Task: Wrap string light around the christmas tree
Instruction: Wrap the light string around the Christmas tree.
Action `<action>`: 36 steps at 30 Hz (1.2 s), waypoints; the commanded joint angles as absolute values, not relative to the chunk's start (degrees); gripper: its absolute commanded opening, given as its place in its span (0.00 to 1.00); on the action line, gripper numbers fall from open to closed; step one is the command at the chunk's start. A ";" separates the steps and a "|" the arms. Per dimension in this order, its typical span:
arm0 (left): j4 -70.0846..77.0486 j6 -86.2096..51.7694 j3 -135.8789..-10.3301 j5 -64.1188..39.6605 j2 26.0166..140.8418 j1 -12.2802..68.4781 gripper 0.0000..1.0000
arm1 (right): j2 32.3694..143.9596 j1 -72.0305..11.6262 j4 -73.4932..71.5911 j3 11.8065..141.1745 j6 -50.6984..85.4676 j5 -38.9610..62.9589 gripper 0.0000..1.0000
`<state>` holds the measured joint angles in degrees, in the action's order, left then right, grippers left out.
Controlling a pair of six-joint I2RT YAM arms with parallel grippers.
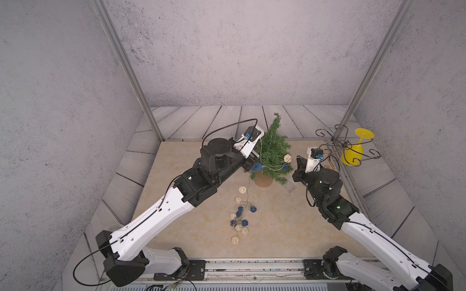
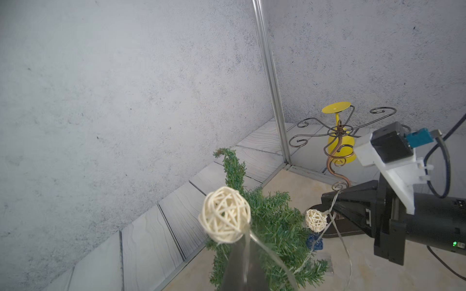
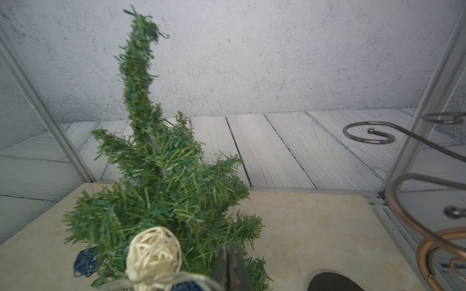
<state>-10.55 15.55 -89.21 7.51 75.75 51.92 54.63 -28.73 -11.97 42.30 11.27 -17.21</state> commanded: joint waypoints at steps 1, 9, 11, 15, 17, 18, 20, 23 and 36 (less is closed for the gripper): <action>-10.89 20.51 -94.44 8.03 78.84 50.13 0.00 | 55.60 -26.43 -14.60 40.95 14.33 -12.44 0.03; -13.74 24.27 -109.47 6.08 90.35 45.91 0.00 | 56.34 -22.85 -15.88 40.12 16.50 -8.22 0.04; -14.27 24.66 -112.63 5.86 92.98 44.82 0.00 | 56.59 -21.74 -15.22 39.92 18.36 -7.39 0.07; -15.91 25.49 -117.09 2.26 96.91 43.94 0.00 | 58.14 -21.09 -14.90 40.07 18.73 -5.43 0.15; -18.49 25.00 -119.22 0.83 98.69 43.92 0.00 | 59.09 -20.86 -15.68 39.99 18.48 -4.38 0.26; -18.96 24.67 -119.50 0.42 99.22 43.94 0.00 | 59.52 -20.72 -15.67 40.08 18.45 -3.63 0.30; -18.69 24.67 -119.40 -0.53 99.80 43.92 0.00 | 59.86 -20.65 -15.90 40.08 18.37 -2.52 0.39; -19.34 25.03 -121.31 0.28 101.10 43.86 0.00 | 59.14 -20.39 -14.69 40.34 18.50 -1.71 0.54; -23.70 23.94 -124.36 -1.45 101.31 43.85 0.00 | 62.24 -20.41 -13.71 53.00 12.57 16.77 0.71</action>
<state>-22.83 24.49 -123.17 -0.25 102.56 44.10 59.83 -20.56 -13.21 49.39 15.73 10.57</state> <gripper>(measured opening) 0.049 0.706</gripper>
